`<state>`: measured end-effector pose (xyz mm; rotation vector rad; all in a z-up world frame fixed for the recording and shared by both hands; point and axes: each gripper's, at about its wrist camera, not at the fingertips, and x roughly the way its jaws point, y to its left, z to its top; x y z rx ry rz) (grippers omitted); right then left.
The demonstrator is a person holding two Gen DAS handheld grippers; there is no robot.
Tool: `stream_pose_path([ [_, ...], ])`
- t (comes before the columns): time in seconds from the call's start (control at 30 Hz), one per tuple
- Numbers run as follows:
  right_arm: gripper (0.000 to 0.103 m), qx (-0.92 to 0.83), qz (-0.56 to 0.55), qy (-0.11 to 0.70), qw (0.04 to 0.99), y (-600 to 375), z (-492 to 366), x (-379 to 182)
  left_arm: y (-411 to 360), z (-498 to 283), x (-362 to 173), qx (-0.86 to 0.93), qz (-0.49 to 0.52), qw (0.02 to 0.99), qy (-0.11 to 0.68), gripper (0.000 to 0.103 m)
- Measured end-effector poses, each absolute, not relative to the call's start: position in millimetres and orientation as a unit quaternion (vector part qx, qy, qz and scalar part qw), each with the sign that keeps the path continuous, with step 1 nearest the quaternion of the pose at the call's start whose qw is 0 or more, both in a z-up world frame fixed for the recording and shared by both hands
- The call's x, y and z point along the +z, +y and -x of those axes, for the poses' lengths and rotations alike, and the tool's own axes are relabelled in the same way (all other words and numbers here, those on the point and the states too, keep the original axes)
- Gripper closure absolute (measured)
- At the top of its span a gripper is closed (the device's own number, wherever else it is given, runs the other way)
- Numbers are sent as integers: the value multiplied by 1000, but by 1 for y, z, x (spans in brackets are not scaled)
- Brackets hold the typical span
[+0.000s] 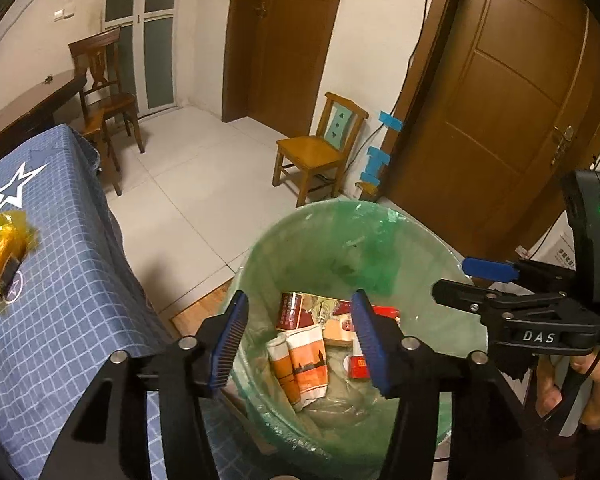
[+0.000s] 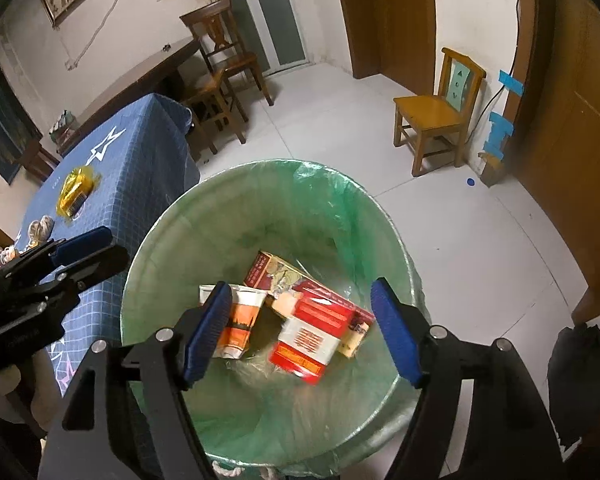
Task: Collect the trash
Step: 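Return to the table and grasp the white plastic wrapper with the left gripper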
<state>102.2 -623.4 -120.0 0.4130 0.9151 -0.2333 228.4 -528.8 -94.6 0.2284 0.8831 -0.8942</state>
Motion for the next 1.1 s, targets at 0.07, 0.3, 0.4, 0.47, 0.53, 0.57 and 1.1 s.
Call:
stream_pose_path([
  [0.07,34,-112,-201,427,874,-622,-95,-116,-523,-228,-92,-415,-104,804,413,48],
  [0.3,24,-104,-127,330,929,-563,-51,-71,-464,-207,-77,-417,-101,809,401,47],
  [0.4,18,-85,-100,287,949,-523,-33,-59,-419,-199,-75,-407,-90,816,400,47],
  [0.47,15,-64,-100,268,956,-497,-28,-58,-379,-196,-72,-392,-73,826,399,47],
  [0.53,14,-39,-105,260,959,-472,-27,-61,-347,-195,-71,-374,-63,835,398,47],
  [0.57,14,-25,-109,260,959,-461,-29,-63,-324,-193,-69,-357,-59,846,392,47],
  [1.1,13,126,-116,307,936,-326,-77,-82,10,-199,-40,-119,77,920,366,25],
])
